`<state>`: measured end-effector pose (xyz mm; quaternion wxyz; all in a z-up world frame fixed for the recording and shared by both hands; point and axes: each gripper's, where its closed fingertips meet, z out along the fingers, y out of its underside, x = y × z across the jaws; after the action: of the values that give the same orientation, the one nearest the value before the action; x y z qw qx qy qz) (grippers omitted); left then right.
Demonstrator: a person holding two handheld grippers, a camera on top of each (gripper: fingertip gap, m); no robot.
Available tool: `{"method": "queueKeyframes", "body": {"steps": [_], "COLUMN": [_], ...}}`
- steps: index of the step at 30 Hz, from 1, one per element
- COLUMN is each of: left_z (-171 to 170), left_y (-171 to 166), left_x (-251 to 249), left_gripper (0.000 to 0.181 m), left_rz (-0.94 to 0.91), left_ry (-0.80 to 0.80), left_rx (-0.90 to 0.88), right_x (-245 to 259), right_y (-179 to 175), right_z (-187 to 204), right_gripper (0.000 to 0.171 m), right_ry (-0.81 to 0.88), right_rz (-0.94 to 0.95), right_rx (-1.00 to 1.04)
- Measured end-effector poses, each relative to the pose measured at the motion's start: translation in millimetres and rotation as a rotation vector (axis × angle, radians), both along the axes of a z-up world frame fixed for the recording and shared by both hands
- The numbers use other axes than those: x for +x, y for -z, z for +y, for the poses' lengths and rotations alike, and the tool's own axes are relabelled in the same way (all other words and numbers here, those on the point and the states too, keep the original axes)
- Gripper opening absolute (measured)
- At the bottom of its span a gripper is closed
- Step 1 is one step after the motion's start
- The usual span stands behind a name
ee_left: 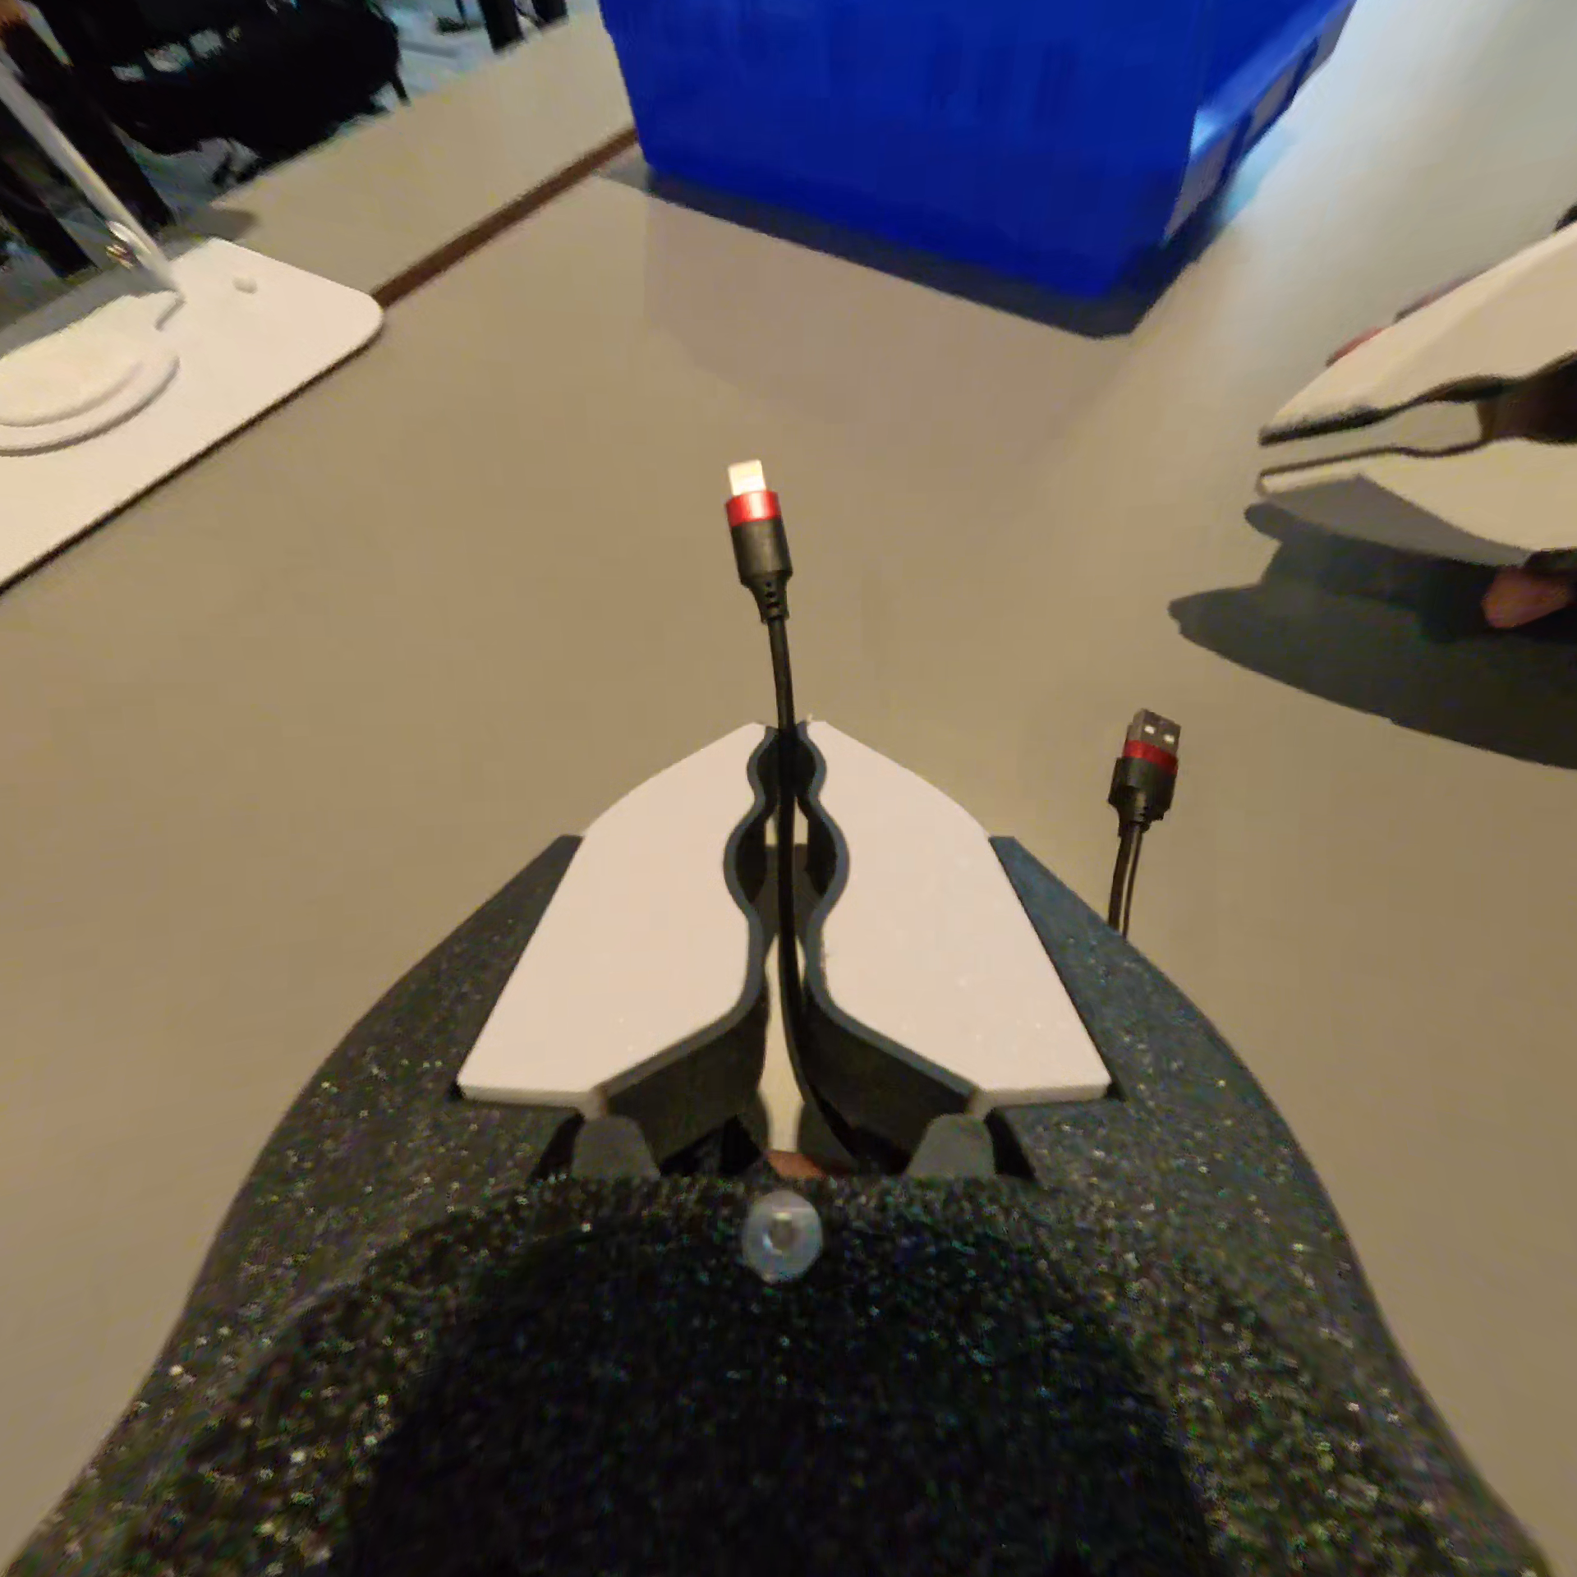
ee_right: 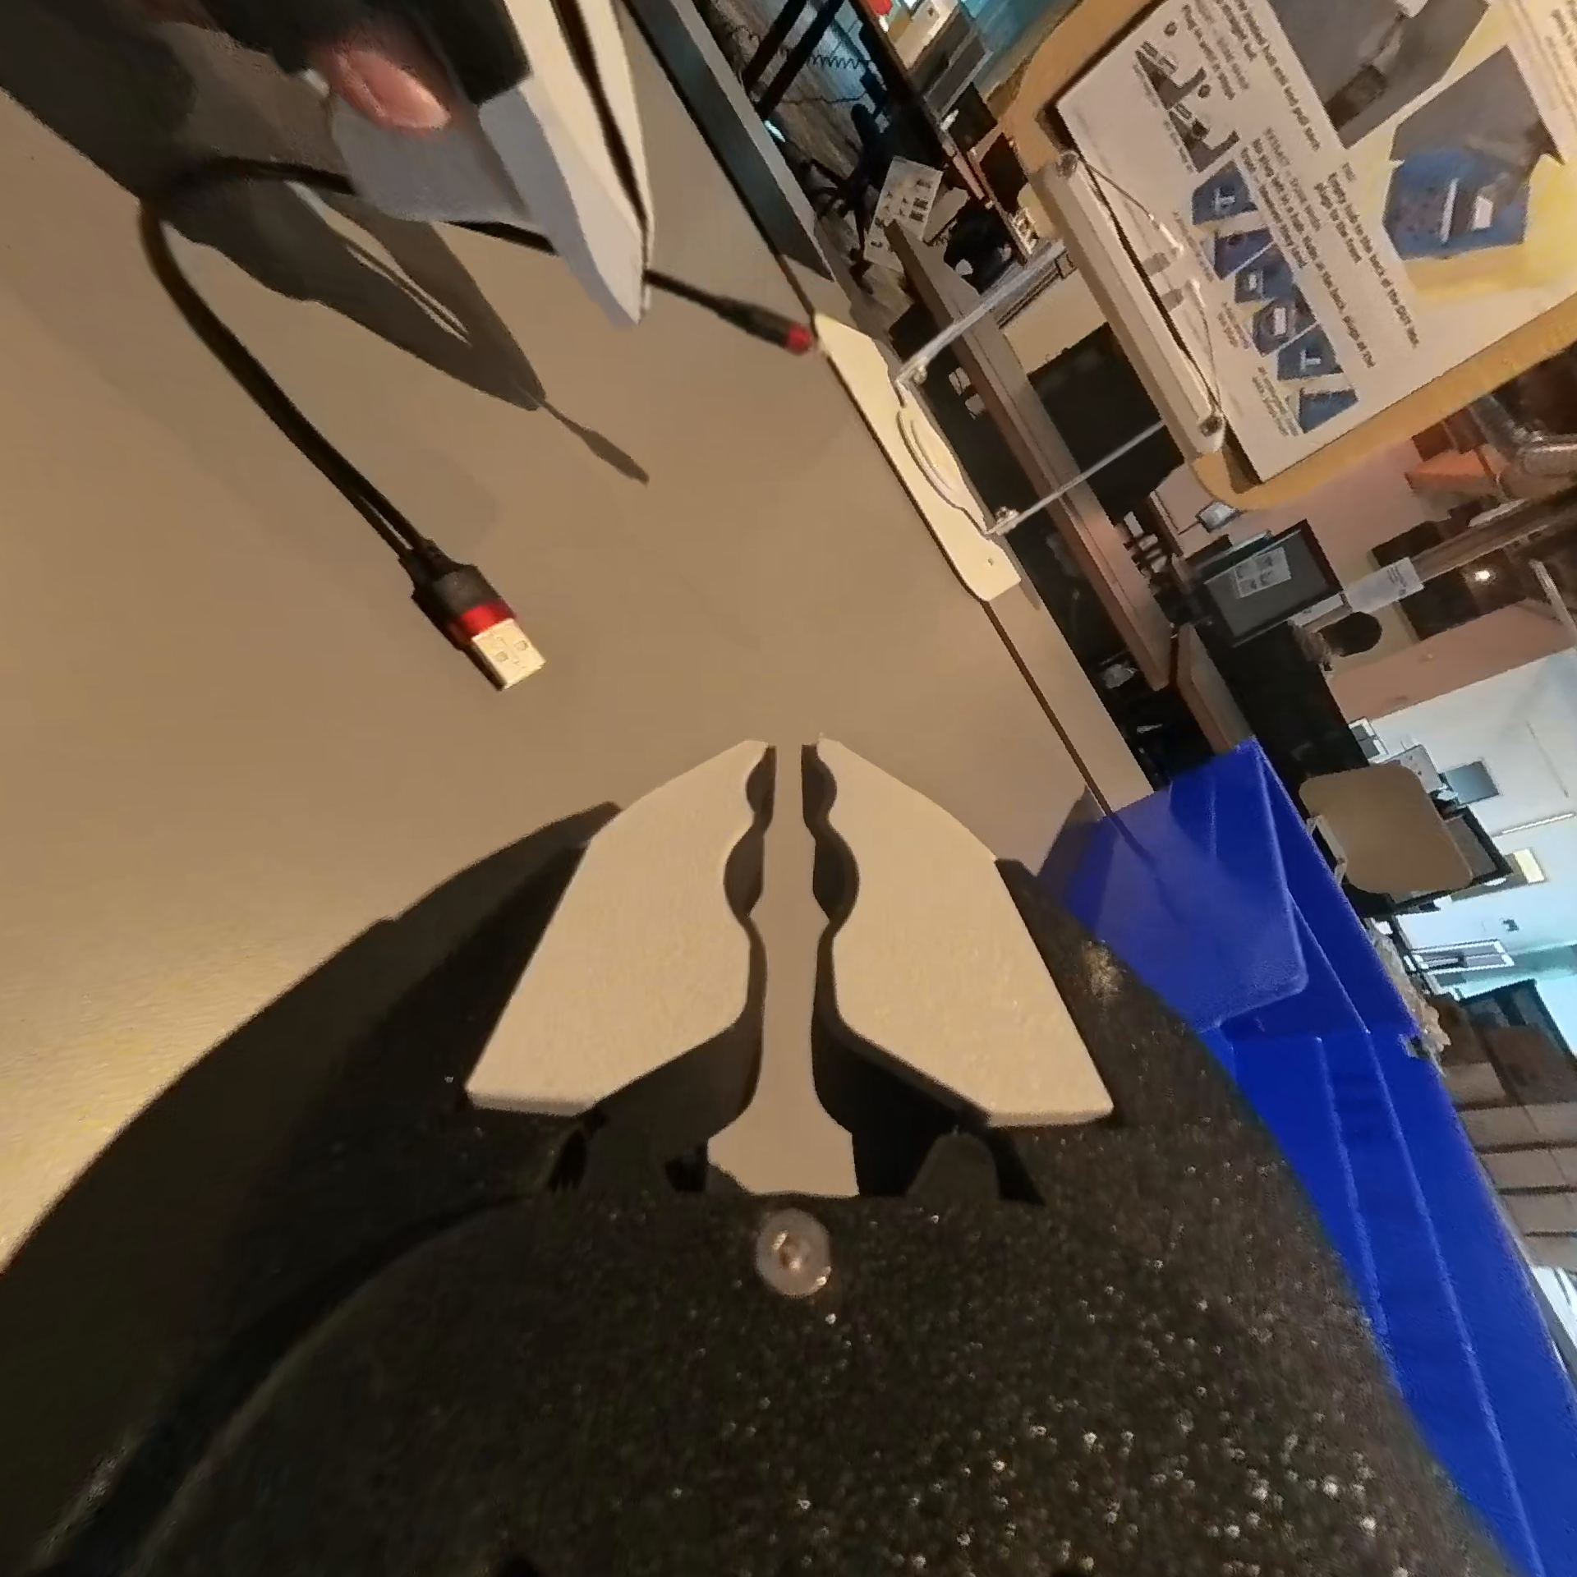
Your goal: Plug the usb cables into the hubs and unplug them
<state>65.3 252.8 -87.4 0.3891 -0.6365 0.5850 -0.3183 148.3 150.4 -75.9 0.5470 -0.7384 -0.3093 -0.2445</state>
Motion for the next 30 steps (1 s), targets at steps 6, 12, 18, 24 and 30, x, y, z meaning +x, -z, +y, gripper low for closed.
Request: {"method": "queueKeyframes", "body": {"steps": [6, 12, 18, 24, 30], "left_z": [-12.1, -10.8, 18.5, 78.5, 118.4], "left_y": [16.8, 15.6, -18.3, -82.9, -100.5], "left_x": [-2.7, -2.6, -14.4, -82.6, -207.0], "left_gripper": [0.003, 0.027, 0.033, 0.031, 0.041], "left_rz": [0.118, 0.111, -0.063, -0.23, -0.181], "left_ry": [0.05, 0.035, -0.079, -0.327, -0.499], "left_rx": [0.043, 0.065, 0.147, 0.387, 0.3], "right_x": [0.5, -1.2, 2.3, 1.7, -2.8], "right_y": [-1.0, -2.5, -1.8, 1.5, 16.1], "right_z": [1.9, 1.1, 0.8, -0.1, 3.6], "right_gripper": [0.004, 0.003, 0.003, 0.003, 0.001], "right_ry": [0.031, 0.027, 0.038, 0.019, 0.004], "right_rz": [0.032, 0.038, 0.034, 0.02, -0.096], "right_rx": [-0.008, -0.004, -0.005, -0.009, -0.055]}}
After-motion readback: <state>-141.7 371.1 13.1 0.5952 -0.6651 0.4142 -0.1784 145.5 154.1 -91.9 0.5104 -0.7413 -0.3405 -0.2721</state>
